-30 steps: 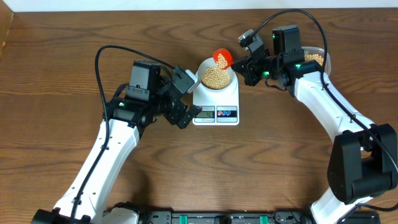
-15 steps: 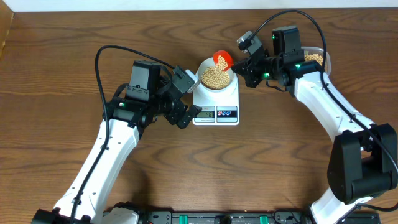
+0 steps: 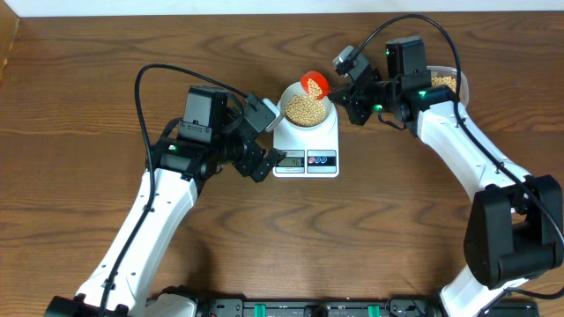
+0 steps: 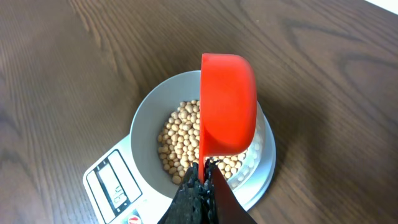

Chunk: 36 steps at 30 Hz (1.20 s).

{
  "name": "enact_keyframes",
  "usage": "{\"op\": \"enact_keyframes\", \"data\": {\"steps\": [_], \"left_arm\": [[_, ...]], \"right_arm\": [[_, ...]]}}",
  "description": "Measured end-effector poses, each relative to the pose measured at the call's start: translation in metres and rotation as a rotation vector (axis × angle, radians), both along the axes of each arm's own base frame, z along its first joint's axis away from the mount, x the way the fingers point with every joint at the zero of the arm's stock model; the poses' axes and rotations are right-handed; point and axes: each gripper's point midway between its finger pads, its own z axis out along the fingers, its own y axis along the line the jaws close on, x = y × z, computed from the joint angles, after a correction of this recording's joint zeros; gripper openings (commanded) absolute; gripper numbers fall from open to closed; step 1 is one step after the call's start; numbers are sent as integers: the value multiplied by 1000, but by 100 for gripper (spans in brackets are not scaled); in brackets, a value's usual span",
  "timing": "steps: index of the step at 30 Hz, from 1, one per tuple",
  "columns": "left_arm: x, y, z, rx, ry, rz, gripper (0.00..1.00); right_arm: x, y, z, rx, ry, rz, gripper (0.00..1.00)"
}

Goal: Scoop item into bowl and weigh 50g on scale
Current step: 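Tilt the red scoop slowly to trickle soybeans into the bowl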

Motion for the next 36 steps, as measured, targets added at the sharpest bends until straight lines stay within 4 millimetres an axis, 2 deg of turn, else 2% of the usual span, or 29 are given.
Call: {"op": "enact_keyframes", "data": {"steps": [36], "left_arm": [[0, 0, 0, 0, 0, 0, 95]], "right_arm": [[-2, -1, -2, -19, -15, 25, 1]]}}
